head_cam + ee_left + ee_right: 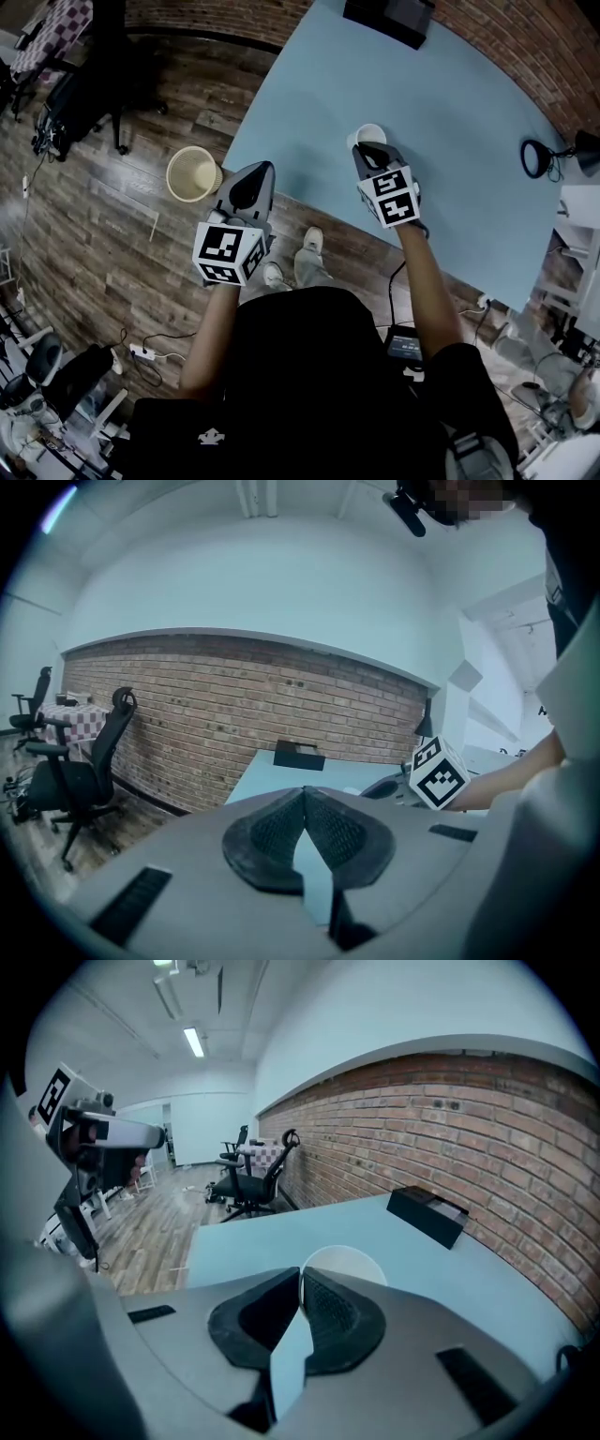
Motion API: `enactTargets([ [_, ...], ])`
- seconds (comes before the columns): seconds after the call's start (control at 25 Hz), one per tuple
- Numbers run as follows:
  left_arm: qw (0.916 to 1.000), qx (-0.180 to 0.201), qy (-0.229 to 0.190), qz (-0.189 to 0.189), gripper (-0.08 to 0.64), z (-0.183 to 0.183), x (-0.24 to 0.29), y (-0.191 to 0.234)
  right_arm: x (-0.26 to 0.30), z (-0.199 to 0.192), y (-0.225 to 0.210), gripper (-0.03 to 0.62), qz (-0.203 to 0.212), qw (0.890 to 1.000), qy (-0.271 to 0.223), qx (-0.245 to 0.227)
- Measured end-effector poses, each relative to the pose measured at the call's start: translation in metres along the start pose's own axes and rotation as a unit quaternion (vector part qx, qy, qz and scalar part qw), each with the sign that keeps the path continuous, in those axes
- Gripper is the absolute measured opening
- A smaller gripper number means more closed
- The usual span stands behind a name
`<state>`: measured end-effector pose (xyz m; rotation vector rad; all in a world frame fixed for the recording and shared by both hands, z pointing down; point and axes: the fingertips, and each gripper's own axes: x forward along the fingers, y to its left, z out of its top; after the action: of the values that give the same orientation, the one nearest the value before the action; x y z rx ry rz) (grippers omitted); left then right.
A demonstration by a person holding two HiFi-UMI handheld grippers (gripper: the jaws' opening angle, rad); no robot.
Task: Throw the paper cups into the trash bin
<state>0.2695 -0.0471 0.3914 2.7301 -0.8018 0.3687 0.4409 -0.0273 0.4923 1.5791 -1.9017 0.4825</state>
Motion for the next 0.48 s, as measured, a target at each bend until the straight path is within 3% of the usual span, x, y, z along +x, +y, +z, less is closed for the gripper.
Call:
enactTargets([
  [0.2,0.9999,-0.004,-0.007,0.011,0.008,0.001,-0.001,-0.001,-0.002,0.036,0.015,0.017,0.014,0.998,-0.058,0.008],
  [0.48,0.9986,-0.008,-0.02,0.049,0.008,0.005,-0.012,0.008,-0.004,0.075,0.043,0.017,0.067,0.99,-0.121,0.015],
])
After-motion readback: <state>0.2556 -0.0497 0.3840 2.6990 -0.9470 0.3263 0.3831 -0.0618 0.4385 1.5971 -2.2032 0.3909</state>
